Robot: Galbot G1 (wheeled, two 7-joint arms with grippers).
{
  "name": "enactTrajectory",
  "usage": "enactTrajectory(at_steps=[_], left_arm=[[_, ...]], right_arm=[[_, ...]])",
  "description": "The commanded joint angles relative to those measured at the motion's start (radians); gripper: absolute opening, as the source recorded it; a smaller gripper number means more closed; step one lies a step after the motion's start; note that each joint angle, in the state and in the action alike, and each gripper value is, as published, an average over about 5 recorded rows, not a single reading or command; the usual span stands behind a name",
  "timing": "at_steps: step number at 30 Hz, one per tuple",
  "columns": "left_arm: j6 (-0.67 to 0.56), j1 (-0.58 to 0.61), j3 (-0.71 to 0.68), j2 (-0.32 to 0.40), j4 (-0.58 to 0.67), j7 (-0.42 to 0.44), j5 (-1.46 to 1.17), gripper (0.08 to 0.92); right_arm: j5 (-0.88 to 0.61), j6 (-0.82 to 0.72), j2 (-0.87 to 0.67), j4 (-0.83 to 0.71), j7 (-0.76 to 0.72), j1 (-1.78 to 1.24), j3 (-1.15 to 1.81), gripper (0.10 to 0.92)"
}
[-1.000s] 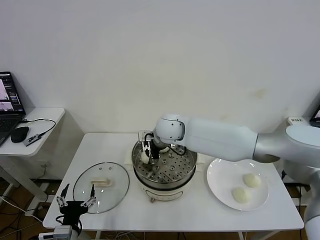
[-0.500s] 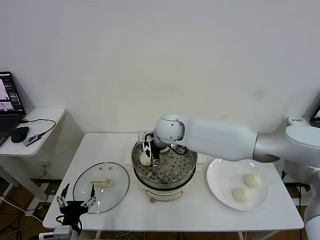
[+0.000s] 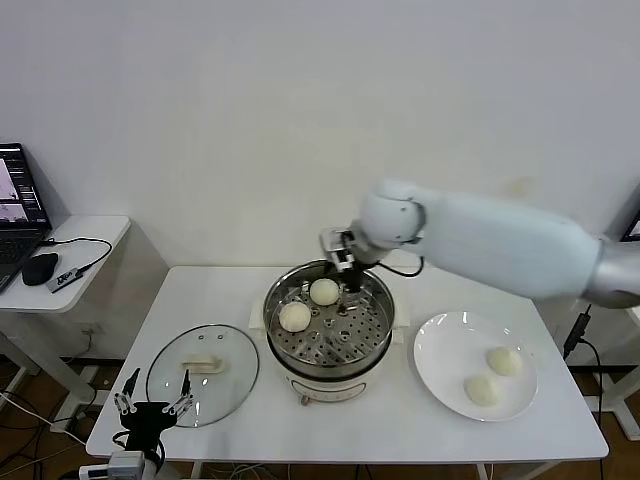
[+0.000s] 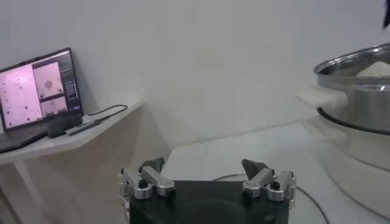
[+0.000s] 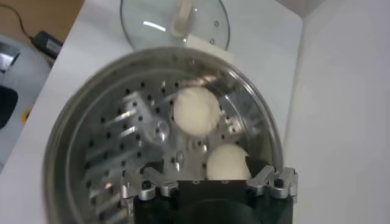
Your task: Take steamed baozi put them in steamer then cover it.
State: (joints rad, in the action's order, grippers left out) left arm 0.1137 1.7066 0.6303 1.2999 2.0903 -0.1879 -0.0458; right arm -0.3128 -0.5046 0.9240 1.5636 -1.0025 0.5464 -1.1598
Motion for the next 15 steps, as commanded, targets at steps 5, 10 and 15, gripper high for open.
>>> enactTrajectory(at_steps=[5, 10, 15], left_arm=[[-0.001, -0.005, -0.012, -0.008, -0.005, 0.001, 0.0, 0.823], [-0.001, -0.006, -0.023, -0.009, -0.007, 0.001, 0.003, 0.823], [-0.001, -0.003, -0.031, -0.006, -0.004, 0.001, 0.007, 0.823]], right_arm=[[0.177, 0.168, -0.511, 0.201, -0.138, -0.019, 0.006, 0.823], [0.26, 0.192, -0.611, 0.238, -0.133, -0.141, 0.051, 0.823], [0.352, 0.208, -0.671, 0.242, -0.117, -0.31, 0.158, 0.823]])
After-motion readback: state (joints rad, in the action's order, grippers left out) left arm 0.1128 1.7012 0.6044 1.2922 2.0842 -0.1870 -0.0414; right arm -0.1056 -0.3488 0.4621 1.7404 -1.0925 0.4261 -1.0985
